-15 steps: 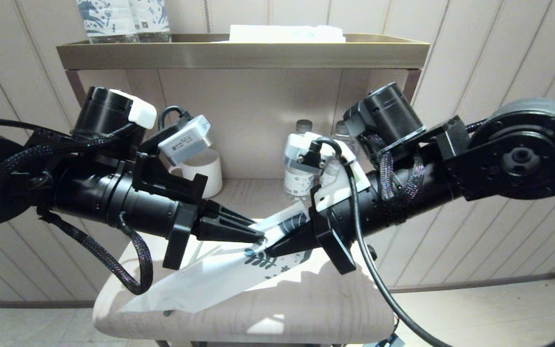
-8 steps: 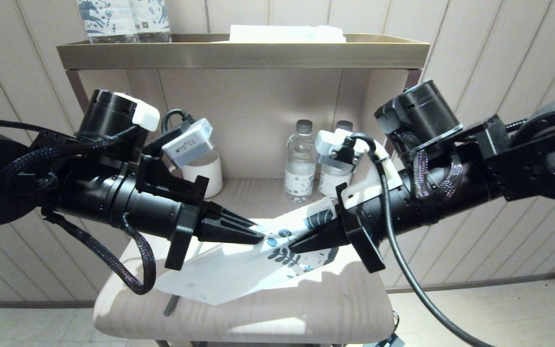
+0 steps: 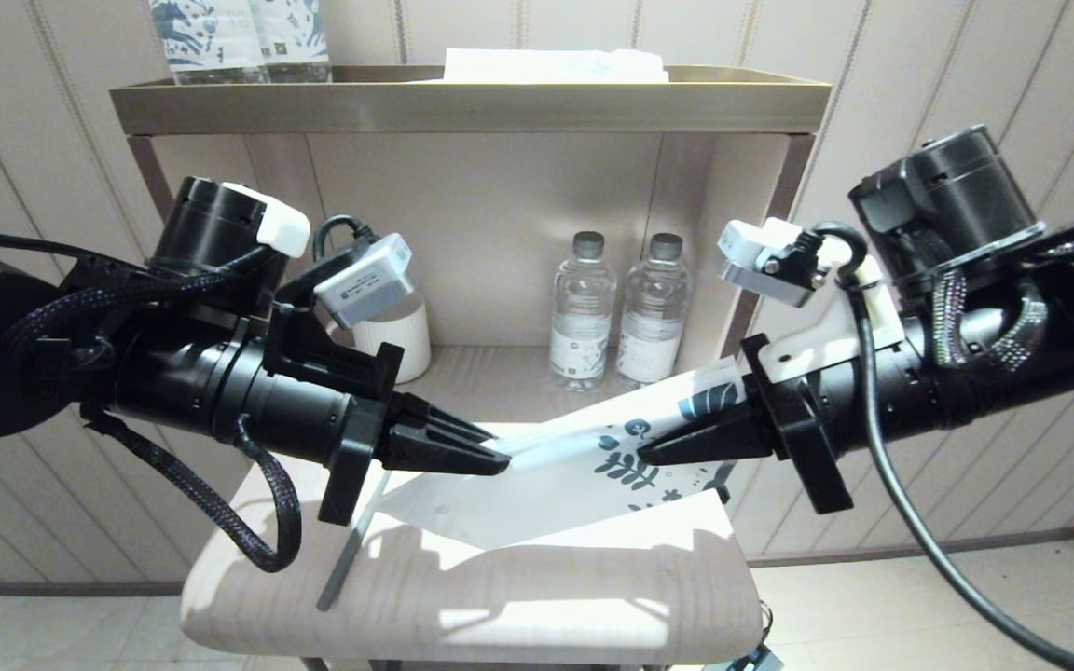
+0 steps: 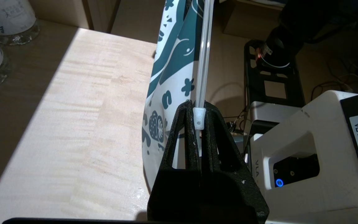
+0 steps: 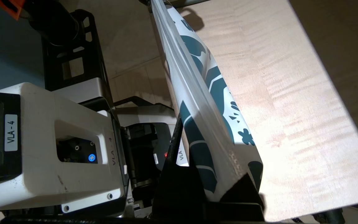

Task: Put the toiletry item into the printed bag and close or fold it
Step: Open the storage bag

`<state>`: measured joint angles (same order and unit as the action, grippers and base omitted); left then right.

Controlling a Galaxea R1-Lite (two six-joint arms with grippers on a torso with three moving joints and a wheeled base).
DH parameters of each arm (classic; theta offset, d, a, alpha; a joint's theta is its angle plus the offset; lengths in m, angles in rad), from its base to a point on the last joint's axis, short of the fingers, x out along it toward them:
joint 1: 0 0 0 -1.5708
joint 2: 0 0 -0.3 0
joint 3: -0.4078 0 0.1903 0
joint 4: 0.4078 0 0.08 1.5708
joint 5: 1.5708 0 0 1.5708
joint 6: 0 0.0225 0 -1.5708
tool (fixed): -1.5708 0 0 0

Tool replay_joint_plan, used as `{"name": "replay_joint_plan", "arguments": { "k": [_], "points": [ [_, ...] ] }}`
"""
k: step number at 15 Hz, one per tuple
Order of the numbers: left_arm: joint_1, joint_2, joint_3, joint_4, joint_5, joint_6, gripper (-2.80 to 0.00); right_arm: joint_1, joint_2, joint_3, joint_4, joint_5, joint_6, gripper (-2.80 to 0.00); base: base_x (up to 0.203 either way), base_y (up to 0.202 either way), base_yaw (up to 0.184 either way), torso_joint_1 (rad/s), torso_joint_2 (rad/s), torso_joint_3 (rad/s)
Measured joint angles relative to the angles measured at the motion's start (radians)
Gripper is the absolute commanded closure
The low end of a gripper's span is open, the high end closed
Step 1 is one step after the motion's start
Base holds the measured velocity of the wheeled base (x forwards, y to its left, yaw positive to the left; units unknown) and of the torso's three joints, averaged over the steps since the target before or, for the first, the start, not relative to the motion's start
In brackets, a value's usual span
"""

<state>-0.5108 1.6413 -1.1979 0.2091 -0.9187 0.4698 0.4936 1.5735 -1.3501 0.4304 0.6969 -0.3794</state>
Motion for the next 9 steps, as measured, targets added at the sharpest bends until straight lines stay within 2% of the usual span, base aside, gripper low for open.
{"name": "replay_joint_plan", "arguments": {
  "k": [9],
  "points": [
    [0.000,0.003,0.001,0.000,0.000,0.003,0.00,-0.119,-0.103,0.088,0.000,0.063,-0.013,0.00,0.000,0.000,0.000,0.000,0.00,0.000]
  ]
}}
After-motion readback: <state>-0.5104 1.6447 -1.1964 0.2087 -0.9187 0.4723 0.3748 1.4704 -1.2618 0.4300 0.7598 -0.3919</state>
